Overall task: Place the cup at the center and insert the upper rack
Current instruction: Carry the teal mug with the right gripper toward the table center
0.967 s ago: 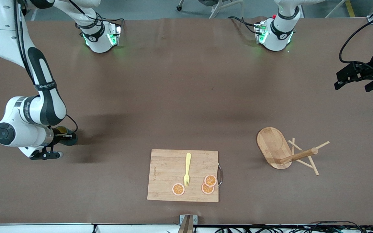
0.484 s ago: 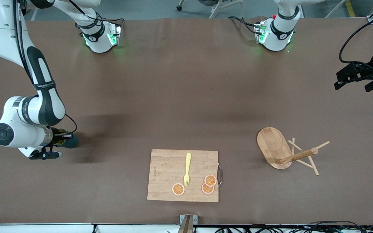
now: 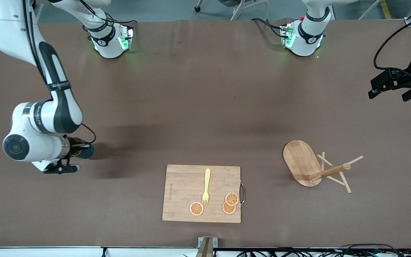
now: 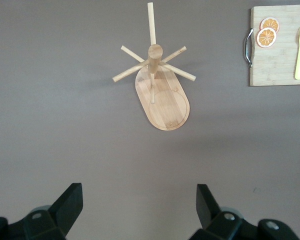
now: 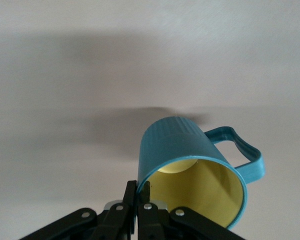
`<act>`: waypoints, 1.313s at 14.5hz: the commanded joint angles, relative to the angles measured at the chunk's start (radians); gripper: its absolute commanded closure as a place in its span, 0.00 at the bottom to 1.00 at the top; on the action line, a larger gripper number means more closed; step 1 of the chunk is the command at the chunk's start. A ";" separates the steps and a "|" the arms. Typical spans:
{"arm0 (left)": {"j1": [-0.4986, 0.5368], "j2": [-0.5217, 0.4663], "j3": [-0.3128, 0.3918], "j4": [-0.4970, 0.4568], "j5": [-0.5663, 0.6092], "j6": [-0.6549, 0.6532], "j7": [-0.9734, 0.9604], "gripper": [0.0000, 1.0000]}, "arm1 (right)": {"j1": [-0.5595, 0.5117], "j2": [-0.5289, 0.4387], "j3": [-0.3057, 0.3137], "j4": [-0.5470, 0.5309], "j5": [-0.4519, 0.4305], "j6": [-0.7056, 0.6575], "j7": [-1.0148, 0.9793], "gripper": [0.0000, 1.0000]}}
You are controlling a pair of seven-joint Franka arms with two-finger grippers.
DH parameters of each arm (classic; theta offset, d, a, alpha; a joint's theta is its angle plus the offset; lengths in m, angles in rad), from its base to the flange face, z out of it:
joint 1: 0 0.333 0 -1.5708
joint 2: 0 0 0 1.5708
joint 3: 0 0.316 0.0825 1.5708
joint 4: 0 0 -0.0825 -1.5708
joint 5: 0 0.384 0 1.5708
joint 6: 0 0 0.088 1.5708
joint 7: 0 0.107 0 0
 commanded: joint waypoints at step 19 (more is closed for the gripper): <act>0.001 0.003 -0.001 0.016 0.002 -0.018 0.005 0.00 | 0.721 0.223 -0.007 0.309 0.234 0.234 0.903 1.00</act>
